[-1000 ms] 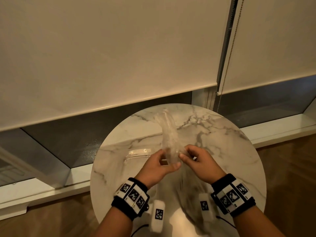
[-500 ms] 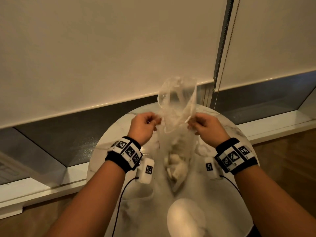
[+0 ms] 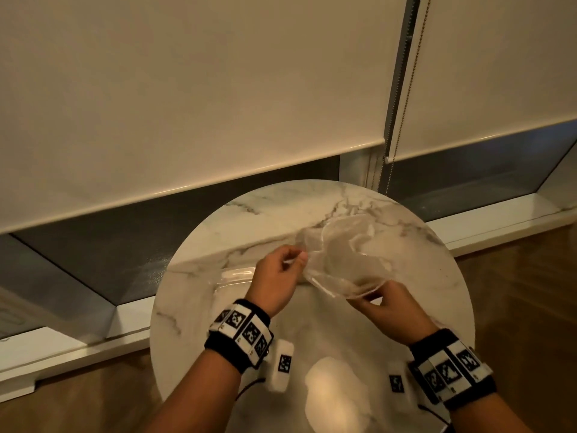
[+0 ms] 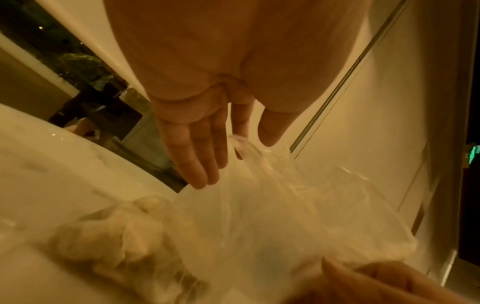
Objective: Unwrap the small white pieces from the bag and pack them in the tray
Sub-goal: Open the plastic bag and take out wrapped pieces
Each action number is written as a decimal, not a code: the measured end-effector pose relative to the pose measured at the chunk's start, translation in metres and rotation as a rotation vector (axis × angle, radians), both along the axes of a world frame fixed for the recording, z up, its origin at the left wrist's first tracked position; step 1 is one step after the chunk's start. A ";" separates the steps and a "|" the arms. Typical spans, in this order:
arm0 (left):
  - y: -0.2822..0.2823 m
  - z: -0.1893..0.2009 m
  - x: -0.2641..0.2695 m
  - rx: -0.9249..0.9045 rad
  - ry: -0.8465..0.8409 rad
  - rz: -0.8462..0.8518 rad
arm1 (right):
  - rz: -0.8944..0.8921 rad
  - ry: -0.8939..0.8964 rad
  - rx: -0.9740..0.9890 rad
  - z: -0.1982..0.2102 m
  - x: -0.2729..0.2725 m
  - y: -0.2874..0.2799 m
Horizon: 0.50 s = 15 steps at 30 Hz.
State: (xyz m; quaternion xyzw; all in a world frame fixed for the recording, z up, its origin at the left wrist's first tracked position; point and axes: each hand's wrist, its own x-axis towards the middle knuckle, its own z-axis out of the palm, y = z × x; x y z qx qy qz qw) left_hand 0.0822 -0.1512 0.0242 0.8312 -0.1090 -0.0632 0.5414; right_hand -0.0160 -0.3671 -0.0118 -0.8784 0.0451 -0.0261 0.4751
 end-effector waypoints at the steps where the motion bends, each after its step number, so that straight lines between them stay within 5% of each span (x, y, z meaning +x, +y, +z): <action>1: 0.000 -0.004 -0.007 -0.006 0.036 0.001 | -0.012 -0.023 0.022 0.002 -0.005 0.003; 5: -0.012 0.001 -0.035 -0.076 0.129 -0.078 | -0.095 -0.167 0.106 0.017 -0.008 0.012; 11: -0.024 0.005 -0.041 -0.078 0.015 0.032 | -0.237 -0.337 0.351 0.043 0.005 0.029; 15: -0.020 0.016 -0.049 0.000 -0.049 -0.008 | -0.349 -0.337 0.296 0.051 0.016 0.032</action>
